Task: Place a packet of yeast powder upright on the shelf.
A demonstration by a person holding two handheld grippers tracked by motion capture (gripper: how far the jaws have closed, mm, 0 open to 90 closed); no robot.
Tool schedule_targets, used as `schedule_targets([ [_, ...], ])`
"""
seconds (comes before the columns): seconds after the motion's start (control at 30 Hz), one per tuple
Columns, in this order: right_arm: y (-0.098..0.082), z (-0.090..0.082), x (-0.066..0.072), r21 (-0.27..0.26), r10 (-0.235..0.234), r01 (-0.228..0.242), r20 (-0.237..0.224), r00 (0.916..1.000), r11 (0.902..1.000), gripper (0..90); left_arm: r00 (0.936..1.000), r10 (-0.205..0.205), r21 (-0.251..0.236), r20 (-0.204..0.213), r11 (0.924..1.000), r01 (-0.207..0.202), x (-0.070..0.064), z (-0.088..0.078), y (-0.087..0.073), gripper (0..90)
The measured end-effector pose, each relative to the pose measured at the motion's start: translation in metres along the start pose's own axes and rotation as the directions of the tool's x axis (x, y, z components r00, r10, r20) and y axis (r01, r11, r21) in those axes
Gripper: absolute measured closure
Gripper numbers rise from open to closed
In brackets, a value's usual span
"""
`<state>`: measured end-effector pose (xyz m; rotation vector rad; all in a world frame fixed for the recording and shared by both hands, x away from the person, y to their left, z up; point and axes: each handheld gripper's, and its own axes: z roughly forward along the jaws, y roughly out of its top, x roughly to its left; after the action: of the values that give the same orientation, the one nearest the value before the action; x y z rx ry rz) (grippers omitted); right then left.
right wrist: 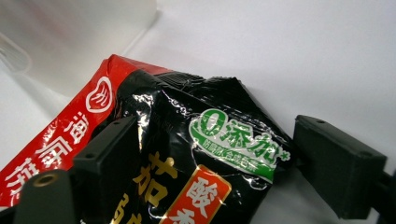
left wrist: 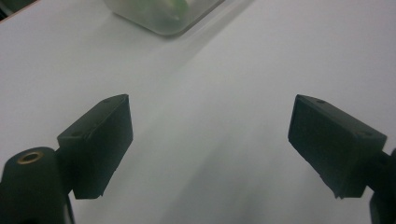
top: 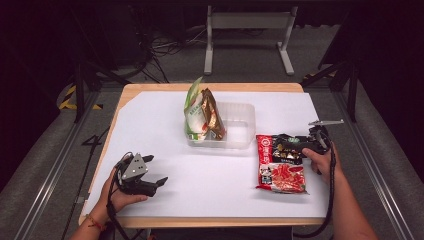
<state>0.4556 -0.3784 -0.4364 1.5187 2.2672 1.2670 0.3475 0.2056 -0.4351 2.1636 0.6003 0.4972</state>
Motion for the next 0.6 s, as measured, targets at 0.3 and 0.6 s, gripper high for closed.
schedule_targets([
  [0.3, -0.0005, 0.0016, -0.0032, -0.047, 0.028, -0.026, 0.033, 0.9991, 0.9985, 39.3, 1.0, 0.007, 0.008, -0.002, 0.9999, -0.007, -0.0004, 0.0016, 0.0005, 14.7],
  [0.6, -0.0022, -0.0011, -0.0028, -0.064, 0.028, -0.027, 0.026, 0.9993, 0.9976, 63.7, 0.9999, 0.01, 0.016, 0.003, 0.9998, -0.01, -0.0006, 0.0028, 0.0002, 14.8],
])
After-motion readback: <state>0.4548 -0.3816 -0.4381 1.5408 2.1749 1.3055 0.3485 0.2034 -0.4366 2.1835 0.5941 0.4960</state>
